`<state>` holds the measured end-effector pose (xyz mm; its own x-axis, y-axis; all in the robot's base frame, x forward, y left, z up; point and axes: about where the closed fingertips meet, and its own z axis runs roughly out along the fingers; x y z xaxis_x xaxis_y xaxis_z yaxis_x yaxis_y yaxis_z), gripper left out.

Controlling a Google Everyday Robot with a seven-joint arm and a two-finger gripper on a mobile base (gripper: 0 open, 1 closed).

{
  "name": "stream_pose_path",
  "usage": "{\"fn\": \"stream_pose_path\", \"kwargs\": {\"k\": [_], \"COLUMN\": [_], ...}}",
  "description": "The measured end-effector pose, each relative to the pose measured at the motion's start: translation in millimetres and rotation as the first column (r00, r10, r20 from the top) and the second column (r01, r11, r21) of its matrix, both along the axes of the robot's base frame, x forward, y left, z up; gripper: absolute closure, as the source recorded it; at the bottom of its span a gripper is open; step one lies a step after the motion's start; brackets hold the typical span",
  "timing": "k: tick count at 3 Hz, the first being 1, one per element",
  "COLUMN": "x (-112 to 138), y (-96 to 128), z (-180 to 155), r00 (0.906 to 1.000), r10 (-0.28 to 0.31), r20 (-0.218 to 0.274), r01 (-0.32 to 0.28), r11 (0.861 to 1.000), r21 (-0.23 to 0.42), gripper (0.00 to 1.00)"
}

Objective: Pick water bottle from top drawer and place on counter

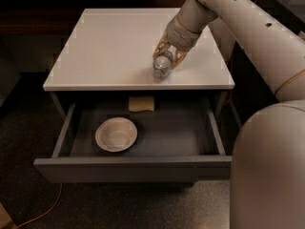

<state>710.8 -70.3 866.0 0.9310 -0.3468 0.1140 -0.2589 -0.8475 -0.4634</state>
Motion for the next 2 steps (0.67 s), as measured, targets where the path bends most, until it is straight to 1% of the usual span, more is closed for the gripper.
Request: {"fn": "stream_pose_path", "kwargs": {"k": [1, 2], "x": [3.2, 3.7], "y": [1.5, 2.4], "z": [-2.1, -3.7], "r00": [1.0000, 1.0000], "r10": [0.001, 0.003], "r20": [-0.001, -0.002], "r01": [-0.001, -0.003], "r11": [1.000, 1.000], "r21": [0.001, 0.002], "gripper": [0.05, 0.00]}}
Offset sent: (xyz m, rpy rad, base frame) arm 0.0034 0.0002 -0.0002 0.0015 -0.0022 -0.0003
